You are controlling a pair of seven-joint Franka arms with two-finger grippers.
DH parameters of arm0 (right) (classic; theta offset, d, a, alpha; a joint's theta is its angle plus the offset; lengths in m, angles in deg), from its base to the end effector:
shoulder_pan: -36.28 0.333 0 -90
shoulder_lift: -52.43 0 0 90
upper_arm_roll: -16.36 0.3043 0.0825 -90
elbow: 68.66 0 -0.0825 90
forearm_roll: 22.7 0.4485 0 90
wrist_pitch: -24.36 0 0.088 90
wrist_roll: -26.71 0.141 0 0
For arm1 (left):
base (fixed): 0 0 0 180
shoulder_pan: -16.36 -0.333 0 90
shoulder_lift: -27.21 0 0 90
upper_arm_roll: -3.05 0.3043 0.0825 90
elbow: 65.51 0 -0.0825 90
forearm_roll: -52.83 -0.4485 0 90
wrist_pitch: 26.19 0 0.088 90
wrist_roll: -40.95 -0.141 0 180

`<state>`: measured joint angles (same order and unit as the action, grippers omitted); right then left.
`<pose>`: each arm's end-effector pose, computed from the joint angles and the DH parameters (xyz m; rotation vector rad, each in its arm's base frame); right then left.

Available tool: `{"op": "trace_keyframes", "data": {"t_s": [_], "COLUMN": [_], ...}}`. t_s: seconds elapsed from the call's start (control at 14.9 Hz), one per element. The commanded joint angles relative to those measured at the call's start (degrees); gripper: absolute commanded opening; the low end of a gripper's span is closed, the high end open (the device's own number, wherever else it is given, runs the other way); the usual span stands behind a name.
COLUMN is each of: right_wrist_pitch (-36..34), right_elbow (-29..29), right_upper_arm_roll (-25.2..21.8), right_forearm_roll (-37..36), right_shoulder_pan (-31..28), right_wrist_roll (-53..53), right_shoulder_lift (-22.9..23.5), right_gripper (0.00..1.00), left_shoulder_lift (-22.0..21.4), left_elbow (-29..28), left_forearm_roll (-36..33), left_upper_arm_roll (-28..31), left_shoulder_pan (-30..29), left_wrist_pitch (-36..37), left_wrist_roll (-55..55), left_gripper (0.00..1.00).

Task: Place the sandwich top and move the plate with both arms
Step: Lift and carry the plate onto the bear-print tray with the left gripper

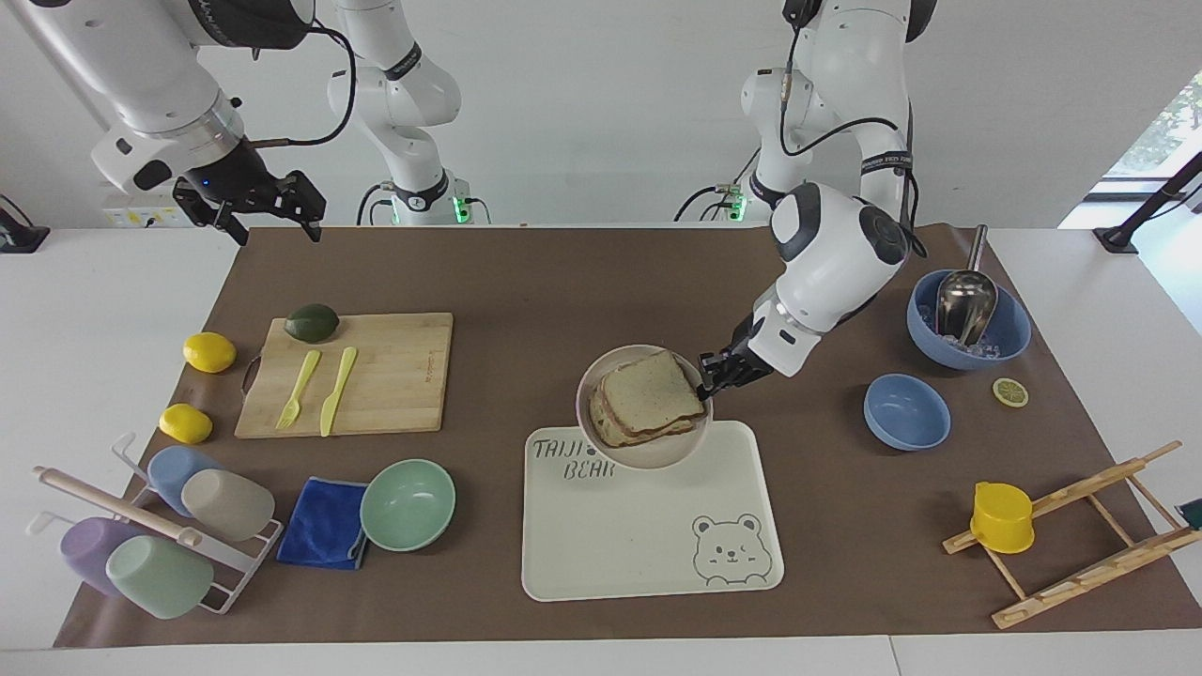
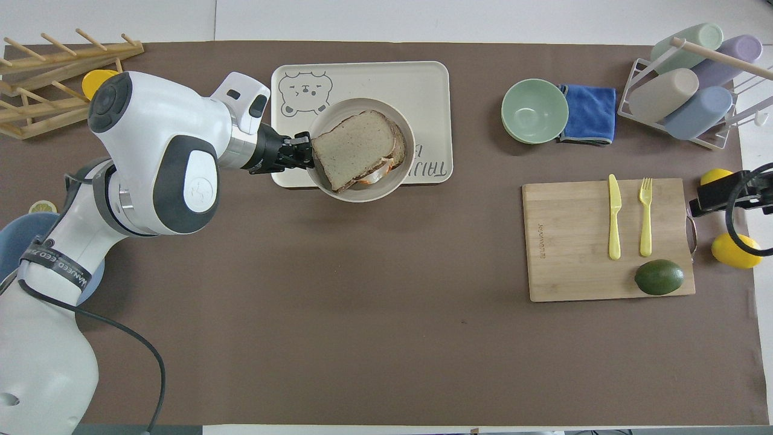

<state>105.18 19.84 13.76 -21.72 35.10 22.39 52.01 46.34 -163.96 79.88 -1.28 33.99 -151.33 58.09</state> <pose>0.5941 -0.0367 0.5844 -3.1092 -0.0173 0.1949 0.6603 -0.2946 0.3384 2.6865 0.2312 -0.0305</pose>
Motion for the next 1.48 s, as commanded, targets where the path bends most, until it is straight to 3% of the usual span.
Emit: {"op": "trace_keyframes", "data": {"t_s": [0.0,0.27,0.54,0.87,1.41], "right_wrist_pitch": [-0.22,-0.22,-0.4,-0.31,-0.22], "right_elbow": [-0.61,-0.52,-0.08,-0.17,0.01], "right_upper_arm_roll": [0.23,0.14,0.05,0.14,0.23], "right_forearm_roll": [-0.1,0.07,0.07,0.07,-0.01], "right_shoulder_pan": [-0.67,-0.85,-1.2,-1.37,-1.11], "right_wrist_roll": [-1.75,-1.57,-1.75,-1.75,-1.66], "right_shoulder_lift": [-0.28,-0.37,-0.46,-0.46,-0.54], "right_gripper": [1.0,1.0,1.0,1.0,1.0], "left_shoulder_lift": [7.48,14.16,16.81,17.87,16.9], "left_elbow": [9.56,16.52,17.42,16.98,11.8], "left_forearm_roll": [0.9,0.9,0.64,-1.11,-2.26], "left_upper_arm_roll": [1.06,3.26,3.36,3.36,3.36], "left_shoulder_pan": [0.39,0.65,1.0,1.44,3.46], "left_wrist_pitch": [2.98,4.13,0.53,-5.09,-10.99], "left_wrist_roll": [1.84,2.02,3.42,5.88,6.41], "left_gripper": [0.0,0.0,0.0,0.0,0.0]}}
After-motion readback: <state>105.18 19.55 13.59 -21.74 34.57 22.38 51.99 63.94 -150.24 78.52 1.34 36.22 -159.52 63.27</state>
